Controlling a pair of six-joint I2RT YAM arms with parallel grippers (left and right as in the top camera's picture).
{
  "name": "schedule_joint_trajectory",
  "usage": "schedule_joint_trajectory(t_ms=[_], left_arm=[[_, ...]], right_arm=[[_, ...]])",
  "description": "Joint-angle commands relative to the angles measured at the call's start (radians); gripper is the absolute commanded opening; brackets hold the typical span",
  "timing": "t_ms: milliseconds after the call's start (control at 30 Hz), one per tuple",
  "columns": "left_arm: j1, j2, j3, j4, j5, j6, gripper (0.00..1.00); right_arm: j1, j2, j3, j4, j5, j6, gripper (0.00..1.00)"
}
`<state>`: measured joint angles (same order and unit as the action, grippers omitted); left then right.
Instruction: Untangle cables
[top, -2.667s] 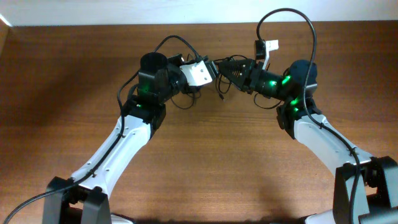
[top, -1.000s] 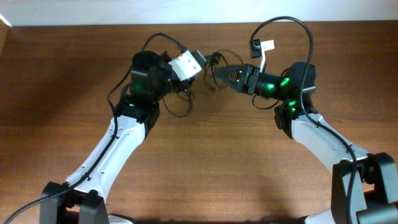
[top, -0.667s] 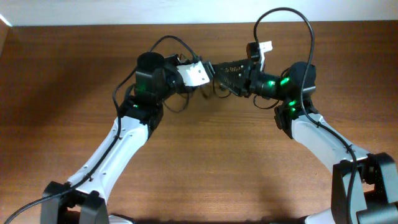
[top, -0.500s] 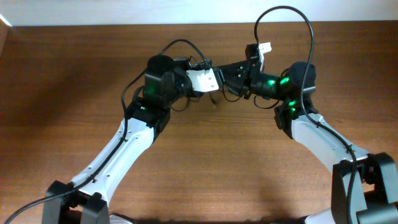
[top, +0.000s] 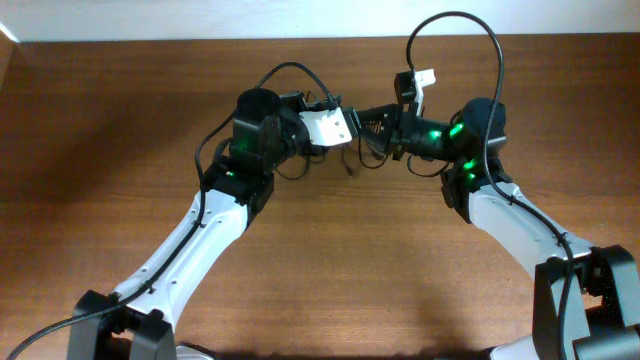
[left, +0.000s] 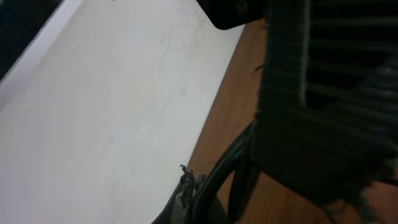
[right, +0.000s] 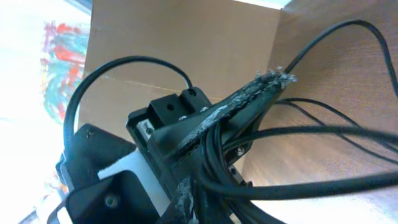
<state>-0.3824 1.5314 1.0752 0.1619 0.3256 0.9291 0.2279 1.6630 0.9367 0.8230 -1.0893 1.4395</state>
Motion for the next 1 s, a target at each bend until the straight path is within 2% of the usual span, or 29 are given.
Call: schedule_joint_trajectory(t_ms=[0,133,233,267,300,333,367,567,767,800,867,967], left_arm=[[0.0,0.009,0.001,0.011,-0.031,-0.055,0.0],[0.0,0.009,0.001,0.034,-0.188,-0.181,0.0],[-0.001,0.009,0.001,0.042,-0.183,-0.183,0.0],[-0.001,0.009,0.001,0.044,-0.178,-0.182,0.0],[-0.001,0.009,0.001,0.043,-0.142,-0.152,0.0],[-0.001,0.009,0.001,0.043,-0.085,-0.111,0.0],[-0.001,0.009,0.001,0.043,-0.053,-0.09,0.0],[-0.001,0.009,0.001,0.024,-0.049,-0.037,0.0],[-0.001,0.009,0.001,0.024,-0.052,0.045,0.0],[-0.001,0.009,0.001,0.024,-0.052,0.057,0.0],[-0.001,0.009,0.001,0.027,-0.051,0.094,0.0],[-0.001,0.009,0.001,0.061,-0.051,0.095,0.0]], right_arm=[[-0.005,-0.022,0.011,0.007,-0.044,-0.076,0.04],[-0.005,-0.023,0.011,0.013,-0.086,-0.127,0.04],[-0.005,-0.023,0.011,0.011,-0.067,-0.123,0.04],[-0.005,-0.023,0.011,0.011,-0.058,-0.123,0.17],[-0.005,-0.023,0.011,0.011,-0.039,-0.123,0.46],[-0.005,-0.023,0.011,0.011,-0.015,-0.123,0.61],[-0.005,-0.023,0.011,0.011,0.001,-0.122,0.63],[-0.006,-0.023,0.011,0.011,0.103,-0.061,0.64],[-0.005,-0.023,0.011,0.011,0.093,0.012,0.64],[-0.005,-0.023,0.011,0.011,0.096,0.027,0.62],[-0.005,-0.022,0.011,0.003,0.096,0.033,0.47],[-0.005,-0.022,0.011,-0.005,0.1,0.063,0.41]])
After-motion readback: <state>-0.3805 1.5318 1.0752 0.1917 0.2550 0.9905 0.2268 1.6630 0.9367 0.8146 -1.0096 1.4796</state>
